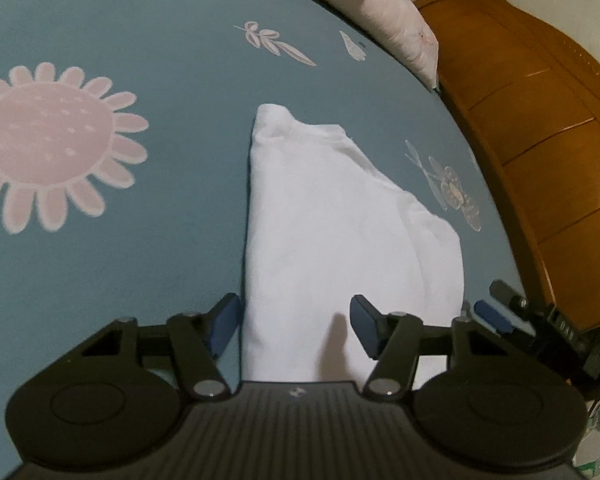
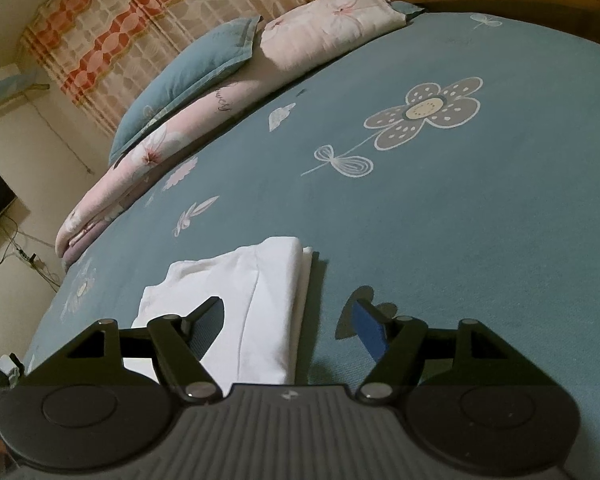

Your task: Fold clothes

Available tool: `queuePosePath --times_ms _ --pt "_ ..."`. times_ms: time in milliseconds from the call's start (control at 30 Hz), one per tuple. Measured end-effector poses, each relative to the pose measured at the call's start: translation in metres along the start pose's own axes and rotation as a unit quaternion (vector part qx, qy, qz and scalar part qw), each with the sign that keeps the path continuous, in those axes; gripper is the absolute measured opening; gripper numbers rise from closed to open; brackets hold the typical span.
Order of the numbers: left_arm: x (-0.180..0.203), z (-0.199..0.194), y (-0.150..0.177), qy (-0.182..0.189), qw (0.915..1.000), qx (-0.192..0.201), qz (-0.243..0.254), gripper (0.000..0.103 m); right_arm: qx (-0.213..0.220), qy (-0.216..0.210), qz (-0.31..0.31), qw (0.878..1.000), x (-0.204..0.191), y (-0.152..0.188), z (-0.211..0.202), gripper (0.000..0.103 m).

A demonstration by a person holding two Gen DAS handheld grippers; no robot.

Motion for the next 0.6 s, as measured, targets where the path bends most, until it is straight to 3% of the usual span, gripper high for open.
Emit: queuePosePath --times_ms 400,600 --pt "0.009 0.032 -0.043 0.026 0.9993 -0.027 0.003 0.061 -0.004 0.002 -0.008 1.0 0.001 0.0 0.003 0.075" --pt "-0.004 0.023 -0.027 0.064 0.9964 -0.051 -0.021 0.06 -0.009 0.0 -0.014 1.0 -0.002 0.001 0.006 0.075"
Point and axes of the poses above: each gripper's, at about its wrist camera, not at the fingertips, and z roughly the way its jaws point, x to its right, y to its underside, the point moved 6 cm from there along z, roughly the way its jaws point, and after that the axes turned 9 degrees about -y, right-handed, at the moved point
